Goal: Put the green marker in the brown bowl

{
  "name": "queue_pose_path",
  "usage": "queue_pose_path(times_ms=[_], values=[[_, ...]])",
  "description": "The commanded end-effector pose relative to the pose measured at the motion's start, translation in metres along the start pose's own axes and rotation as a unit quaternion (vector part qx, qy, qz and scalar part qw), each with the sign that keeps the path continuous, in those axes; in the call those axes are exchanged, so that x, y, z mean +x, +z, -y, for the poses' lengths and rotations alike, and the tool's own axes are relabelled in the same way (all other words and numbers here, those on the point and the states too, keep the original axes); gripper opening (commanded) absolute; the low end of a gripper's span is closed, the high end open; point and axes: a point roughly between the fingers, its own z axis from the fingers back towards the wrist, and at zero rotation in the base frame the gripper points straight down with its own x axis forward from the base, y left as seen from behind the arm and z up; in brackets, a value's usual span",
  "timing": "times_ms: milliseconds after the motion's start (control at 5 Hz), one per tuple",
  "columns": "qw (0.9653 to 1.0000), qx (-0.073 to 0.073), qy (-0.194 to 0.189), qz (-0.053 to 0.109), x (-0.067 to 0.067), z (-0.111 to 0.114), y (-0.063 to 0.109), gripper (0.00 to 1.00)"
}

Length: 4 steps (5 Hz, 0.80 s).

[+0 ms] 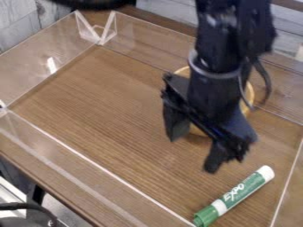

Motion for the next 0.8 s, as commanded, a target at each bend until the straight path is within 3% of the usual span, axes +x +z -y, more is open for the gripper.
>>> queue_pose_path(times_ms=[0,400,600], values=[[0.9987,-0.002,-0.034,0.037,0.004,0.011,-0.005,1.00],[0.9938,0.007,-0.096,0.055,0.006,0.020,-0.034,1.00],[0.9921,0.004,-0.111,0.059,0.007,0.023,-0.050,1.00]])
